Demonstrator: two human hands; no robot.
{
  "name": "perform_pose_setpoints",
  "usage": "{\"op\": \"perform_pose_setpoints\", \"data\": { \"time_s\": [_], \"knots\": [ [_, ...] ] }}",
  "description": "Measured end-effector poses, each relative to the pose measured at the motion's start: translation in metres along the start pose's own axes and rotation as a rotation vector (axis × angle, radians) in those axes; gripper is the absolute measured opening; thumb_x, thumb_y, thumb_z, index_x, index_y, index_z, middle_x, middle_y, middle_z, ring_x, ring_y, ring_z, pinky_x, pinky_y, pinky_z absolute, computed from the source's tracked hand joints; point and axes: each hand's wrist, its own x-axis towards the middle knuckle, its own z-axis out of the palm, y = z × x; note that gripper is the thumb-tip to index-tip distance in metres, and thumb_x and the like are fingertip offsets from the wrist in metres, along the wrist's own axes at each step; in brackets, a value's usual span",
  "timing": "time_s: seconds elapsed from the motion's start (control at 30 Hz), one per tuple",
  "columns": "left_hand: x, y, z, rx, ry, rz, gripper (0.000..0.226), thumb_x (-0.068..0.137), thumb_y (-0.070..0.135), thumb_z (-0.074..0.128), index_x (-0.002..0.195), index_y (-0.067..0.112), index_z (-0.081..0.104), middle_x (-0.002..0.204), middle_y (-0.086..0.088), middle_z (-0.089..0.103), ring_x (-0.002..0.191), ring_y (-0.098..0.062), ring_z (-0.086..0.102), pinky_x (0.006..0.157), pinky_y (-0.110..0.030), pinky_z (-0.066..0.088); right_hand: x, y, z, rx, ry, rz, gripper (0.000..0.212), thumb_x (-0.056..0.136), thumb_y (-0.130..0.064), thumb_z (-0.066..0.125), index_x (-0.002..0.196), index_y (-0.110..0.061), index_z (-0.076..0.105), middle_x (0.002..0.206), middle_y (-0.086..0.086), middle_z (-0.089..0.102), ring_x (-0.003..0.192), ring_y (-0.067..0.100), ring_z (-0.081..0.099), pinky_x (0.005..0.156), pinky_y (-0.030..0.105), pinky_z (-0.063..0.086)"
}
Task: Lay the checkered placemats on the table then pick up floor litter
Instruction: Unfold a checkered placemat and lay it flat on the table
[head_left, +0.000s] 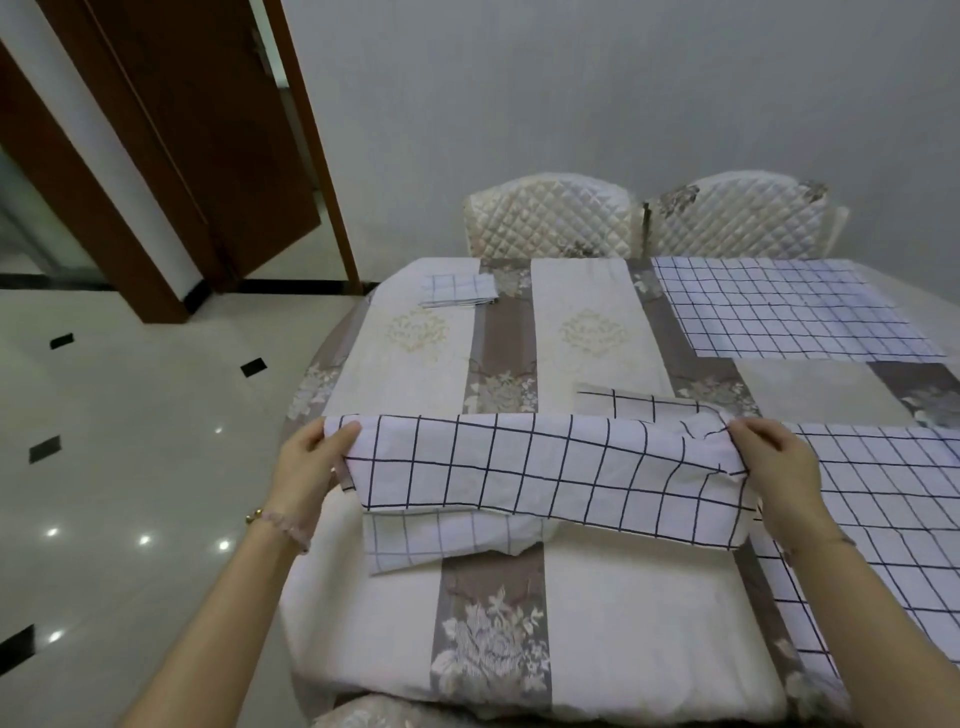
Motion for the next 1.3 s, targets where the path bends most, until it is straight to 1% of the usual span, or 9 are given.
{"op": "perform_pose_setpoints", "data": {
  "time_s": [0.13,0.3,0.47,0.57,0.7,0.87,1.1,1.23,1.3],
  "knots": [
    [0.002,0.011,-0.003,-0.043,0.000,0.094,0.004,0.088,0.010,0.058,0.088,0.007,0.057,0.077,-0.009,0.048,0.058,-0.015,0.044,0.043,-0.018,0.040,-0.004,0.000,-0.011,0.036,0.042,-0.046,0.031,0.104,-0.012,0.062,0.130,0.002,0.068,0.117,0.013,0.066,0.110,0.024,0.060,0.099,0.035,0.047],
    [-0.020,0.000,-0.009,-0.105,-0.023,0.101,0.007,0.089,0.008,0.057,0.088,0.011,0.063,0.087,-0.010,0.061,0.076,-0.018,0.055,0.064,-0.030,0.045,-0.024,0.017,-0.019,0.050,0.055,0.024,0.029,0.104,-0.010,0.062,0.130,0.002,0.067,0.114,0.015,0.069,0.091,0.017,0.063,0.086,0.027,0.050],
    [-0.059,-0.067,-0.038,0.053,-0.127,-0.208,0.051,0.079,0.025,0.069,0.126,0.013,0.054,0.122,-0.006,0.061,0.101,-0.017,0.064,0.085,-0.032,0.054,-0.045,0.058,-0.026,-0.066,-0.051,0.211,0.030,0.104,-0.004,0.059,0.129,0.012,0.066,0.125,0.026,0.068,0.106,0.027,0.055,0.092,0.035,0.042],
    [-0.090,-0.105,-0.043,0.132,-0.127,-0.374,0.047,0.079,0.020,0.072,0.121,0.009,0.056,0.124,-0.007,0.058,0.105,-0.011,0.063,0.092,-0.026,0.048,-0.054,0.081,-0.030,-0.166,-0.101,0.306,0.028,0.104,-0.003,0.059,0.125,0.014,0.067,0.130,0.031,0.068,0.104,0.028,0.054,0.094,0.036,0.040],
    [-0.109,-0.132,-0.057,0.249,-0.148,-0.487,0.076,0.076,0.028,0.075,0.131,-0.012,0.039,0.140,-0.030,0.038,0.127,-0.036,0.043,0.106,-0.042,0.032,-0.056,0.089,-0.027,-0.275,-0.169,0.361,0.025,0.105,-0.002,0.057,0.118,0.017,0.067,0.119,0.034,0.067,0.084,0.029,0.054,0.080,0.032,0.049],
    [-0.092,-0.118,-0.059,0.196,-0.220,-0.577,0.032,0.078,0.021,0.072,0.104,0.005,0.063,0.097,-0.010,0.073,0.085,-0.024,0.069,0.068,-0.034,0.055,-0.047,0.082,-0.013,-0.289,-0.225,0.346,0.039,0.103,-0.005,0.061,0.141,0.007,0.058,0.150,0.027,0.056,0.131,0.039,0.055,0.118,0.046,0.041],
    [-0.047,-0.092,-0.044,0.252,-0.152,-0.481,0.032,0.078,0.034,0.071,0.097,0.009,0.065,0.097,-0.010,0.073,0.091,-0.027,0.068,0.083,-0.041,0.054,-0.029,0.078,0.007,-0.268,-0.245,0.338,0.026,0.105,-0.005,0.059,0.122,0.013,0.066,0.103,0.019,0.066,0.079,0.022,0.055,0.067,0.026,0.043],
    [-0.020,-0.090,-0.027,0.282,-0.079,-0.415,0.023,0.084,0.028,0.066,0.086,0.005,0.064,0.084,-0.009,0.070,0.088,-0.029,0.063,0.070,-0.032,0.051,-0.017,0.081,0.019,-0.217,-0.196,0.333,0.028,0.103,-0.002,0.060,0.121,0.018,0.067,0.114,0.024,0.067,0.114,0.037,0.063,0.103,0.040,0.050],
    [0.002,-0.095,-0.023,0.286,-0.023,-0.406,0.050,0.076,0.038,0.070,0.109,0.003,0.061,0.111,-0.011,0.066,0.105,-0.029,0.059,0.086,-0.037,0.050,-0.009,0.078,0.025,-0.193,-0.181,0.334,0.029,0.103,-0.002,0.060,0.123,0.018,0.067,0.127,0.033,0.069,0.111,0.035,0.062,0.108,0.044,0.048]
  ]
}}
